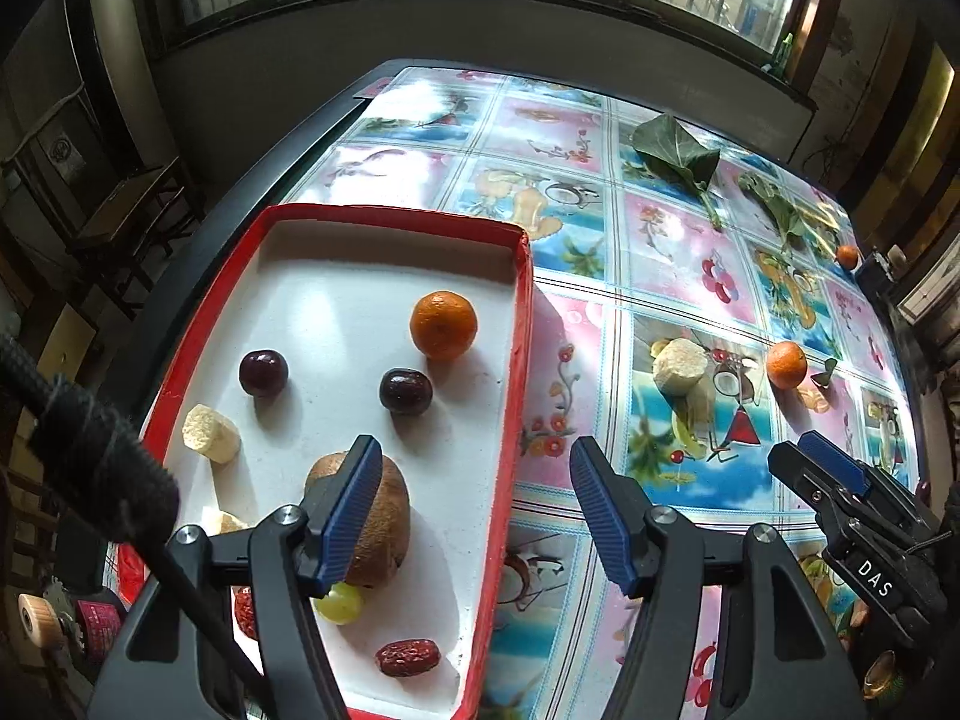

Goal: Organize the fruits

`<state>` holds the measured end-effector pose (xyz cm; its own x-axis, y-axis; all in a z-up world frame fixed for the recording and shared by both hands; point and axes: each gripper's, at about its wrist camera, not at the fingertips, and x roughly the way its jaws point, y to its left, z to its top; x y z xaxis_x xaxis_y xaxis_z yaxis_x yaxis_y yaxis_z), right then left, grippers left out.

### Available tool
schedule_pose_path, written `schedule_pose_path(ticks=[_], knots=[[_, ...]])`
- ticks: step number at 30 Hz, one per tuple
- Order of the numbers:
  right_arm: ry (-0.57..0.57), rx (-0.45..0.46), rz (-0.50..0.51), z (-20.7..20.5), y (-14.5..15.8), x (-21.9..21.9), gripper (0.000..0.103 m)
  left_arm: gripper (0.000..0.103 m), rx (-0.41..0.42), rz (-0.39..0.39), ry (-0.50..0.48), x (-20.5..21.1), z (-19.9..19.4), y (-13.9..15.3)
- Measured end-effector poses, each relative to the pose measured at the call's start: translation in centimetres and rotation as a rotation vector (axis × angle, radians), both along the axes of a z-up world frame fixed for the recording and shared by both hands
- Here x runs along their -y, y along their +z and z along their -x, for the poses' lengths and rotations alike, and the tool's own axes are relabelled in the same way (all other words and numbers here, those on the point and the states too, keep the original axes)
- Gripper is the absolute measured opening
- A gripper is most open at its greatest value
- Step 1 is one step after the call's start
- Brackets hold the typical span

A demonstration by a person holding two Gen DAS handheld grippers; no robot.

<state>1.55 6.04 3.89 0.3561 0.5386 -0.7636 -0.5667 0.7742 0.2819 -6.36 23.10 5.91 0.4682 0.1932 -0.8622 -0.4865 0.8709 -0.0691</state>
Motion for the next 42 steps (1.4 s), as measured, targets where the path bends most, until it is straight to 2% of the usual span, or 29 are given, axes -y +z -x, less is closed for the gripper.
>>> schedule_pose_path(ticks=[9, 18, 24, 27, 32, 37, 42], knots=[[-0.072, -0.013, -0.006, -0.5, -0.5, 4.9, 0.048, 0.067, -0.008, 0.008, -0.092, 4.4, -1.1, -0.3], [-0.164, -0.027, -0.011, -1.7, -1.4, 9.5, 0.048, 0.067, -0.027, 0.032, -0.121, 6.0, -2.7, -1.4], [-0.238, -0.026, -0.004, -3.8, -1.6, 11.8, 0.048, 0.067, -0.041, 0.022, -0.131, 6.5, -4.3, -2.2], [-0.227, -0.014, -0.012, -4.4, -1.3, 11.3, 0.048, 0.067, -0.039, 0.016, -0.139, 6.7, -5.5, -2.6], [-0.158, 0.032, -0.011, -5.3, -1.0, 7.4, 0.048, 0.067, -0.054, -0.016, -0.136, 6.6, -7.5, -3.3], [-0.114, 0.058, 0.020, -6.9, -1.5, 4.1, 0.048, 0.067, -0.094, -0.026, -0.134, 6.6, -9.5, -4.6], [-0.110, 0.046, 0.066, -8.7, -3.0, 2.6, 0.048, 0.066, -0.125, -0.035, -0.134, 6.7, -11.3, -6.0]])
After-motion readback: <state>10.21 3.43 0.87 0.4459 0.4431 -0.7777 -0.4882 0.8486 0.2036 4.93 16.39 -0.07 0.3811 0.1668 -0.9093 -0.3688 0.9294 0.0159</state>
